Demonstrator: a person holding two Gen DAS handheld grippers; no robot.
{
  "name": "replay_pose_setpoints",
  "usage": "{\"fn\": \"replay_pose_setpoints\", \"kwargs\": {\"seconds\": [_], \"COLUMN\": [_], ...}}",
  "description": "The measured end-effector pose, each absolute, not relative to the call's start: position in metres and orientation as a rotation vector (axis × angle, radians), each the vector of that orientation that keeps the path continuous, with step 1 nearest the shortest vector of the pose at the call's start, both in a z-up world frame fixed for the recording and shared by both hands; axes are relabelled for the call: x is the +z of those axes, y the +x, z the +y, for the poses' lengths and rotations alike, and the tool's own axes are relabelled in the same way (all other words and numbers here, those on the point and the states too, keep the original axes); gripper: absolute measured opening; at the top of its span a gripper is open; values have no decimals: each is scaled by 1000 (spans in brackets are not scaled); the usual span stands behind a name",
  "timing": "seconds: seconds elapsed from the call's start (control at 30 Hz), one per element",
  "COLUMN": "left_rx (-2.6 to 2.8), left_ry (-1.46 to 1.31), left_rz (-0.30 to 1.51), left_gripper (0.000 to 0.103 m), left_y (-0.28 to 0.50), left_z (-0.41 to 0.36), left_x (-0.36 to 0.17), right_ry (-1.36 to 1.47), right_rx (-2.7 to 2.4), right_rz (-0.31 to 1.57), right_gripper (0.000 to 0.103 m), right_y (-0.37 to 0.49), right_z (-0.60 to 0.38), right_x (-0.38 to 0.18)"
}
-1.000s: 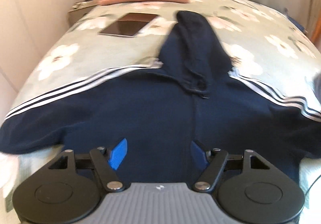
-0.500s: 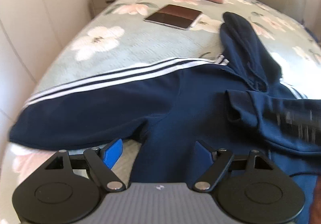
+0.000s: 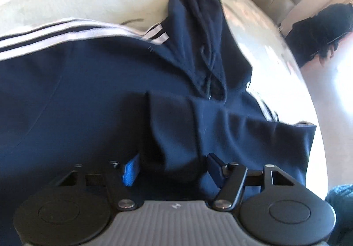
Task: Fold large clothes
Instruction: 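Fold the held sleeve across the hoodie chest with the right tool, release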
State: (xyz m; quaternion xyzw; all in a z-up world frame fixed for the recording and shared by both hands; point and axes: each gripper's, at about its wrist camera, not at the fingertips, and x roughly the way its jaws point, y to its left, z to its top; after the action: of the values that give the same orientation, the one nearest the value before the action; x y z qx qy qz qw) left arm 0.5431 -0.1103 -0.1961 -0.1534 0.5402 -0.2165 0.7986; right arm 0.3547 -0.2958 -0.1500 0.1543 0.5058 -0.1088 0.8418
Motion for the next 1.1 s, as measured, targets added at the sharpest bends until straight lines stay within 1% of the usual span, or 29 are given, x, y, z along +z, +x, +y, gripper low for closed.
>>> {"fn": "replay_pose_setpoints", "kwargs": {"seconds": [0.03, 0.07, 0.1, 0.2, 0.3, 0.4, 0.47, 0.57, 0.67, 0.73, 0.77, 0.8, 0.87, 0.93, 0.97, 1.0, 1.03, 1.1], "left_rx": [-464, -463, -449, -468, -506, -480, -428, -363, -209, -167, -164, -171, -226, -329, -379, -422, -457, -460], "left_ry": [-318, -296, -275, -320, -357, -371, -356, -231, -114, -129, -148, -156, -147, -129, -119, -116, -113, -83], "left_rz": [1144, 1134, 1127, 1070, 965, 869, 837, 915, 958, 915, 888, 868, 844, 854, 862, 874, 891, 935], "left_gripper": [52, 26, 10, 9, 9, 9, 9, 19, 21, 29, 39, 41, 41, 38, 33, 29, 26, 16], "left_y": [545, 546, 546, 546, 536, 531, 533, 546, 546, 537, 532, 529, 527, 537, 539, 543, 545, 548], "left_z": [-115, -120, -124, -120, -99, -65, -37, -13, 6, 19, 23, 24, 12, -12, -27, -39, -51, -70], "left_x": [-197, -197, -196, -182, -148, -118, -111, -138, -159, -153, -148, -144, -137, -141, -144, -150, -158, -177], "right_ry": [337, 347, 352, 354, 350, 337, 334, 343, 272, 169, 108, 53, 5, 42, 73, 104, 133, 168], "right_rx": [-239, -248, -257, -276, -282, -269, -259, -233, -206, -212, -229, -255, -301, -306, -296, -287, -274, -232], "right_rz": [1076, 1082, 1084, 1080, 1077, 1071, 1059, 1042, 1025, 978, 955, 934, 894, 838, 832, 840, 848, 865], "right_gripper": [77, 77, 77, 77, 77, 77, 77, 77, 77, 77, 77, 77, 76, 59, 44, 39, 39, 36], "right_y": [353, 352, 350, 349, 354, 358, 361, 365, 373, 380, 385, 392, 405, 417, 421, 430, 438, 454], "right_z": [-295, -294, -294, -293, -290, -285, -279, -270, -262, -263, -266, -272, -288, -308, -317, -322, -325, -323], "right_x": [-152, -155, -156, -156, -153, -152, -152, -152, -148, -141, -139, -138, -140, -143, -145, -149, -154, -166]}}
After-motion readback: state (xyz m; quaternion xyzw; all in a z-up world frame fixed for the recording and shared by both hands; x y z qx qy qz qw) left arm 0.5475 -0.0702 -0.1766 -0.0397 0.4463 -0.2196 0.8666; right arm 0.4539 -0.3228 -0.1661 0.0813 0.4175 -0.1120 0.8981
